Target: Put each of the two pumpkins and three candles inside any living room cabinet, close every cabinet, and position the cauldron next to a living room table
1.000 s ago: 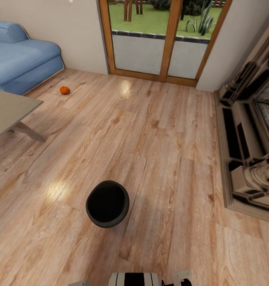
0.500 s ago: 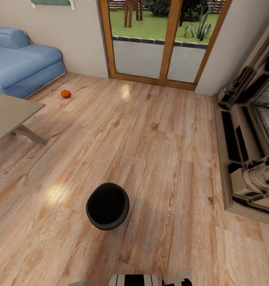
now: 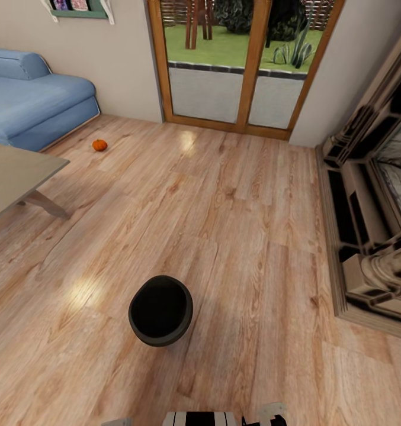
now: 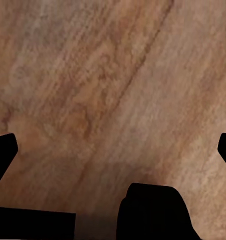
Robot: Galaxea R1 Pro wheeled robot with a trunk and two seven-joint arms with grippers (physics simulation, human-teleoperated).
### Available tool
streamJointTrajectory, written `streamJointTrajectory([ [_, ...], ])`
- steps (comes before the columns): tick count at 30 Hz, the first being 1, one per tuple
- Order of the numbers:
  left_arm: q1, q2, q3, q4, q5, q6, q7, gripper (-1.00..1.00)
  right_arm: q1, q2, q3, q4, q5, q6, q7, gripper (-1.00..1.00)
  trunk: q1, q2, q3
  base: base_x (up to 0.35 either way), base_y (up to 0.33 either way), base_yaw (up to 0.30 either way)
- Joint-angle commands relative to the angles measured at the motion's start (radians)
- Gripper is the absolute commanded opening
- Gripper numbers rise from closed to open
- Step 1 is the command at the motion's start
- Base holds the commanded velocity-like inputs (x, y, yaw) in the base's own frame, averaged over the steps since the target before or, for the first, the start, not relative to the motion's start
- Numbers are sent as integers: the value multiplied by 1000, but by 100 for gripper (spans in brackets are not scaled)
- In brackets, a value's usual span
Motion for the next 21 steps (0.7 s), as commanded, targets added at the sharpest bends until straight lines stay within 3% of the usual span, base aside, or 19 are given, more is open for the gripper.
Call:
streamJointTrajectory([
  [1, 0, 0, 0, 0, 0, 0, 0, 100, 0, 0, 0, 0, 0, 0, 0, 100, 0, 0, 2, 0, 0, 0],
  [21, 0, 0, 1, 0, 0, 0, 0, 100, 0, -1, 0, 0, -6, 0, 0, 100, 0, 0, 34, 0, 0, 0],
])
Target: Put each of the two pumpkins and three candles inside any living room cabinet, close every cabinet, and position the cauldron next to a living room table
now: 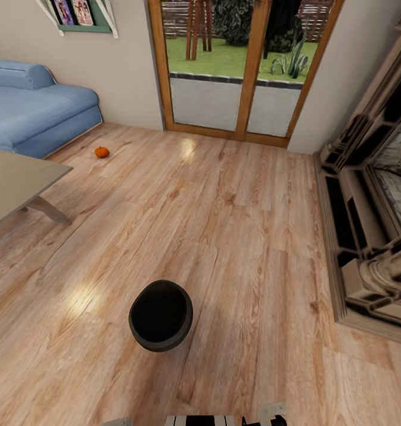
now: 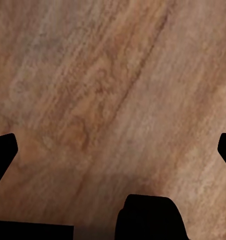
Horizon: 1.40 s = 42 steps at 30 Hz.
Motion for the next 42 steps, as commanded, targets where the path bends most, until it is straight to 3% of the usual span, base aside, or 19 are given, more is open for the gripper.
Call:
streamJointTrajectory([
  [1, 0, 0, 0, 0, 0, 0, 0, 100, 0, 0, 0, 0, 0, 0, 0, 100, 0, 0, 2, 0, 0, 0],
  [42, 0, 0, 0, 0, 0, 0, 0, 100, 0, 0, -1, 0, -4, 0, 3, 100, 0, 0, 67, 0, 0, 0],
])
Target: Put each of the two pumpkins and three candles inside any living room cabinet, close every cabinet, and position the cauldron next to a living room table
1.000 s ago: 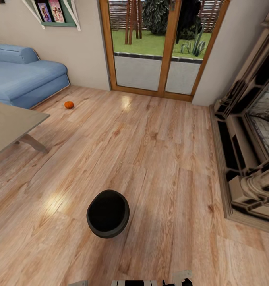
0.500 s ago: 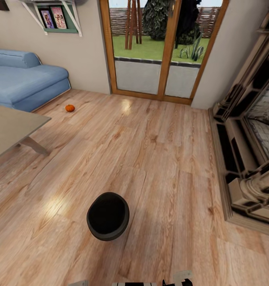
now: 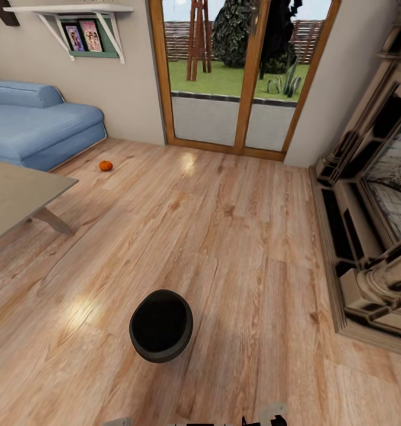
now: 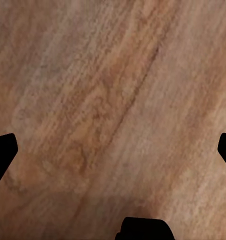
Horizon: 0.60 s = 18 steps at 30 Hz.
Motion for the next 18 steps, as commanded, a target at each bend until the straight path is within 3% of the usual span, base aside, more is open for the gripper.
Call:
streamJointTrajectory([
  [1, 0, 0, 0, 0, 0, 0, 0, 100, 0, 0, 0, 0, 0, 0, 0, 100, 0, 0, 2, 0, 0, 0],
  [18, 0, 0, 0, 0, 0, 0, 0, 100, 0, 0, -3, 0, -1, 2, 2, 100, 0, 0, 29, 0, 0, 0],
])
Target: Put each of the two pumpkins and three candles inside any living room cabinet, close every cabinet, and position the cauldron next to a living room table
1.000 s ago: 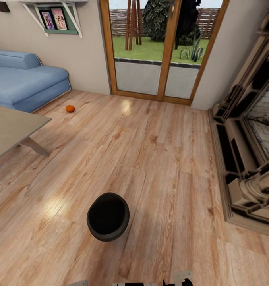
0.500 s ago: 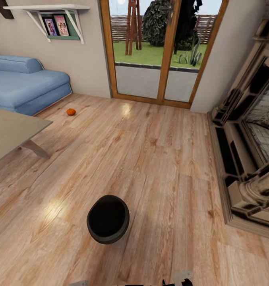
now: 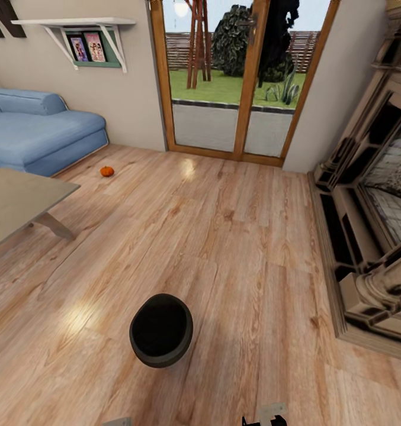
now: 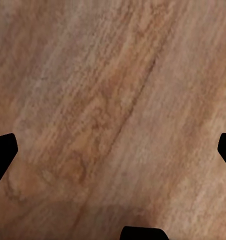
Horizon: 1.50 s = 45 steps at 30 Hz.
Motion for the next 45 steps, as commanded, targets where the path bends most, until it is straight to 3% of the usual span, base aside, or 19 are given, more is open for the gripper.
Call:
streamJointTrajectory([
  [1, 0, 0, 0, 0, 0, 0, 0, 100, 0, 0, 0, 0, 0, 0, 0, 100, 0, 0, 2, 0, 0, 0],
  [45, 0, 0, 0, 0, 0, 0, 0, 100, 0, 1, 0, 1, 0, 0, 0, 100, 0, 0, 72, 0, 0, 0],
])
